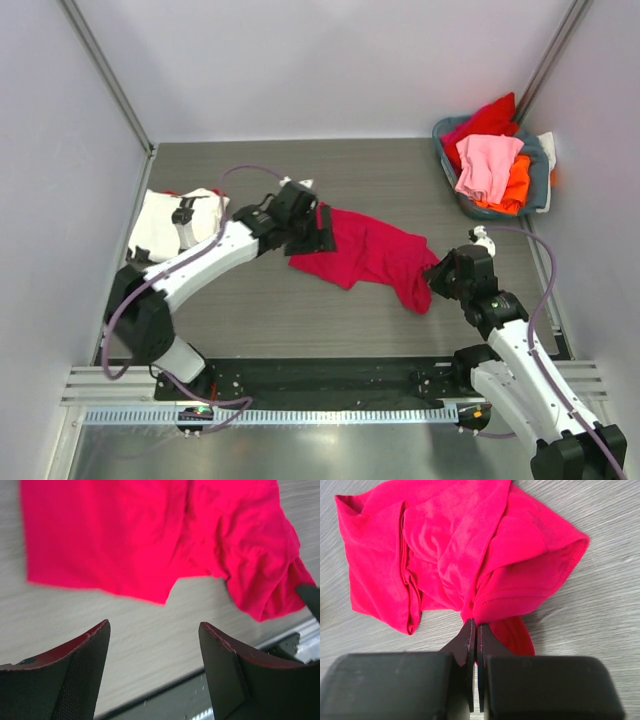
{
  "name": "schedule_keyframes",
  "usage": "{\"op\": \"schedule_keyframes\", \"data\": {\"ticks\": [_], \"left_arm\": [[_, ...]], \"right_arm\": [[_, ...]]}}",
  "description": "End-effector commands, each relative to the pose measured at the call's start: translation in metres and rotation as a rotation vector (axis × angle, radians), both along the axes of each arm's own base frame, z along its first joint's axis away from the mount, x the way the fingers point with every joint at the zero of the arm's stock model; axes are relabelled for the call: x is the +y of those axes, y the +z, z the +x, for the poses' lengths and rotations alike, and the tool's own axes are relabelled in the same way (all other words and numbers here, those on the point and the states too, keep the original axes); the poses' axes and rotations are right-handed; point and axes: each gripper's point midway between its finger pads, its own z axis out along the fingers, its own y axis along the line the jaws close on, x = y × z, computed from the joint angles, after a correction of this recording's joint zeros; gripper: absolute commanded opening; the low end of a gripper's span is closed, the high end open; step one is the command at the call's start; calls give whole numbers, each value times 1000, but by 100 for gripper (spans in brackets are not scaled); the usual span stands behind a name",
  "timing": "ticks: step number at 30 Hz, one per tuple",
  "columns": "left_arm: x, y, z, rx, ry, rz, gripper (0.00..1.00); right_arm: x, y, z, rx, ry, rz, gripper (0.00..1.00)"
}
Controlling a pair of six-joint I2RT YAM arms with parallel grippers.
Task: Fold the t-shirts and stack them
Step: Flatten the tshirt out
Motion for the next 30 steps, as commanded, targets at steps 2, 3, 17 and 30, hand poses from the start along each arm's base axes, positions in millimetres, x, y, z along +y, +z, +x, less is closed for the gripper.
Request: {"op": "schedule_keyframes", "data": {"ticks": [2,3,17,30], "left_arm": [[-41,-9,33,-80,-27,71,72],[-47,-34,39,-44,-33,113,72],[-102,-81,107,-42,-78,225,59],[-105,-126,106,33,-126,281,45]], "right_arm": [[-4,19,7,-59,-15,-18,1],[-5,17,6,-55,-15,-19,1],[-7,24,6,-76,-22,-25,1],[-9,19,7,-59,-33,-37,1]]}}
